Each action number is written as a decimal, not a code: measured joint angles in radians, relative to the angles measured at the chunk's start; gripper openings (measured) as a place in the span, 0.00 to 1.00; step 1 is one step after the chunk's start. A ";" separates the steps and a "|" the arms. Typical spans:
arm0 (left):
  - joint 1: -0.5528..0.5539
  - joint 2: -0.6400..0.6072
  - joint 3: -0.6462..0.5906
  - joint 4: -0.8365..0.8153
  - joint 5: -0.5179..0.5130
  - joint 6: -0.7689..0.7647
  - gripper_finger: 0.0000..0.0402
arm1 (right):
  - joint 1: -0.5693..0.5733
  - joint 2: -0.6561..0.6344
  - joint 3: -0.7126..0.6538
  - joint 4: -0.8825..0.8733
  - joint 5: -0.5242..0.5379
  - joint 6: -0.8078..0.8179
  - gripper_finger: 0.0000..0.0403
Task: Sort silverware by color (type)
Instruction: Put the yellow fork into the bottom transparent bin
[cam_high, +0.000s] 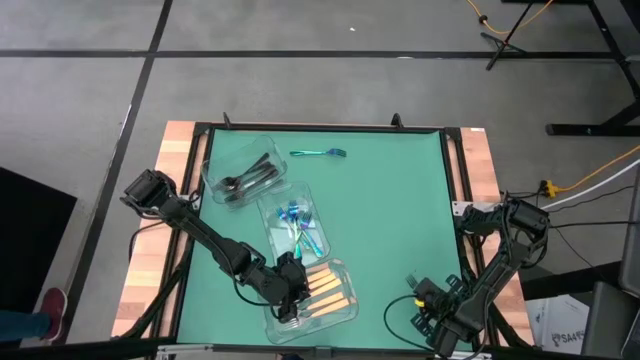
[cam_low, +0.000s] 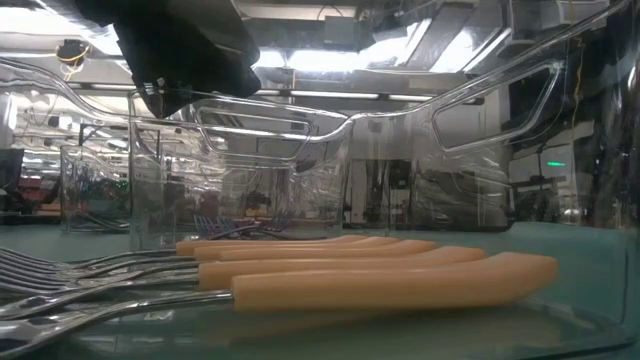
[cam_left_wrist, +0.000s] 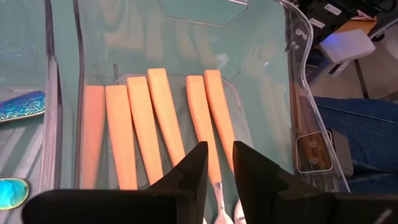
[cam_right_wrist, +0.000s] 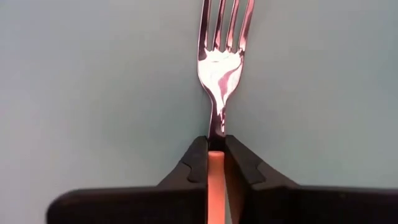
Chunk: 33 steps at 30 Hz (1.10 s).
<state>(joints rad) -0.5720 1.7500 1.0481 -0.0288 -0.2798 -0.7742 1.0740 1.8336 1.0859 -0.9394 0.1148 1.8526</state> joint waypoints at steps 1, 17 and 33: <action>0.000 0.000 0.000 0.000 0.000 0.000 0.17 | 0.000 0.000 0.000 0.000 0.003 -0.001 0.04; -0.012 0.000 0.000 0.070 0.009 0.001 0.17 | -0.011 0.006 0.031 0.001 0.184 -0.189 0.01; -0.056 -0.029 0.000 0.125 0.012 0.067 0.17 | -0.256 0.003 0.256 -0.092 0.210 -0.837 0.01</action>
<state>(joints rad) -0.6281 1.7213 1.0481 0.0967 -0.2676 -0.7073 0.8179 1.8370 1.3416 -1.0317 0.3244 1.0155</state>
